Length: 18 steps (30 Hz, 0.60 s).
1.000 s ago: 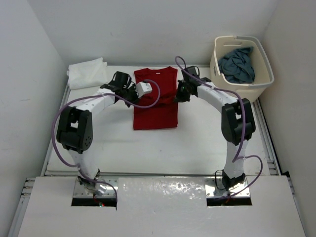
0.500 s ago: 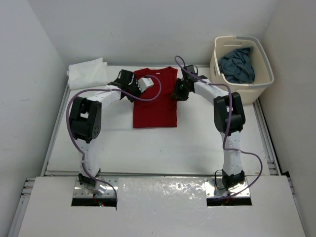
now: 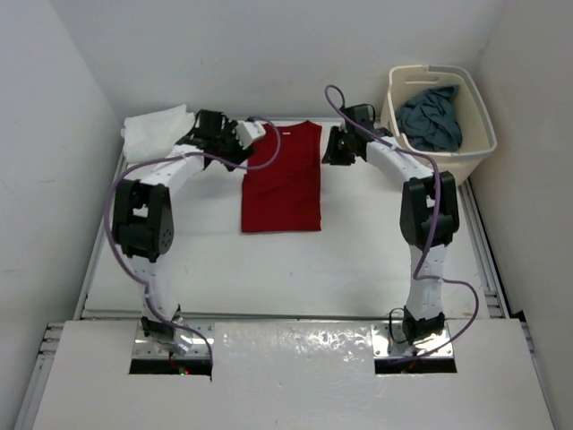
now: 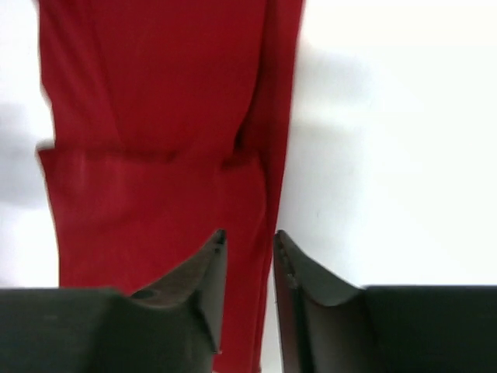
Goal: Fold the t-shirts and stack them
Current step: Fold the folded rectangular tshirt in 1/3 of the way
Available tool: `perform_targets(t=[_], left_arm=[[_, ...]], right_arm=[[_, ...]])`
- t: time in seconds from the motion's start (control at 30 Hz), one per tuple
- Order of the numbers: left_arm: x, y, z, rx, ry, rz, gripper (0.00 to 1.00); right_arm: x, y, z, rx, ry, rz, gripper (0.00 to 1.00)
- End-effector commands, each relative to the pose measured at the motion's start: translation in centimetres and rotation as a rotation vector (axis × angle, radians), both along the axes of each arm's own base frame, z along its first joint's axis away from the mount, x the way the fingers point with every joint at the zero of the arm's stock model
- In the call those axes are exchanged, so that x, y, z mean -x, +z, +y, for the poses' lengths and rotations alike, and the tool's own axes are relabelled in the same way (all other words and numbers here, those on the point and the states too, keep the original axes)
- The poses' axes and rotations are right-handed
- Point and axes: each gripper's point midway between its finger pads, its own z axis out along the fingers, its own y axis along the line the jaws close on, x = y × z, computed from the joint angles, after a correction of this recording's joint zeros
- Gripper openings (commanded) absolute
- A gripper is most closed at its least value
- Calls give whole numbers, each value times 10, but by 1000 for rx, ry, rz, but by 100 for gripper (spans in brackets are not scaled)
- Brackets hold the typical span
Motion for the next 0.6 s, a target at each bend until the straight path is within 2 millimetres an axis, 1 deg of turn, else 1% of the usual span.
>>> perform_targets(t=[0.0,0.03,0.07,0.1,0.13,0.17,0.2,0.23,0.27,0.3,0.33,0.37,0.4,0.43,0.47,0.5,0.57], left_arm=[[65,28,-17,-46,-338,-40,55],[97,-1,-18,-102,-441,31,55],[115,-9,-23,-101,-506,55,56],[129,-9,-26,-100,-549,60,56],[148,-23,-31,-87,-585,105,57],[156,-25,-39,-51,-598,121,58],[160,-29,-43,-35,-601,145,58],[170,-34,-48,-21,-613,184,58],[174,-37,-51,-18,-615,199,58],[177,-42,-52,-20,-617,213,58],[184,-49,-53,-28,-628,227,58],[187,-54,-51,-45,-626,233,58],[189,-56,-51,-55,-632,230,58],[198,-64,-51,-76,-659,242,58],[201,-69,-47,-112,-665,246,59],[208,-75,-48,-143,-699,249,59],[211,-81,-44,-188,-712,247,59]], right_arm=[[30,28,23,-18,149,-45,28],[42,19,26,-8,176,-30,26],[47,16,34,-18,201,-35,24],[45,16,45,-35,222,-63,23],[40,18,52,-61,226,-75,20],[36,7,59,-96,209,-46,17],[29,6,63,-113,209,-48,15],[17,14,69,-127,202,-71,10],[12,-2,70,-123,191,-45,8],[6,-8,71,-124,180,-40,6],[-1,-7,74,-134,167,-47,4],[-1,-28,74,-135,156,-9,3],[-2,-38,75,-139,144,10,1],[-4,-44,74,-136,128,23,0],[-1,-61,70,-115,115,64,0],[-1,-66,68,-101,106,72,0],[-4,-71,61,-71,81,68,0]])
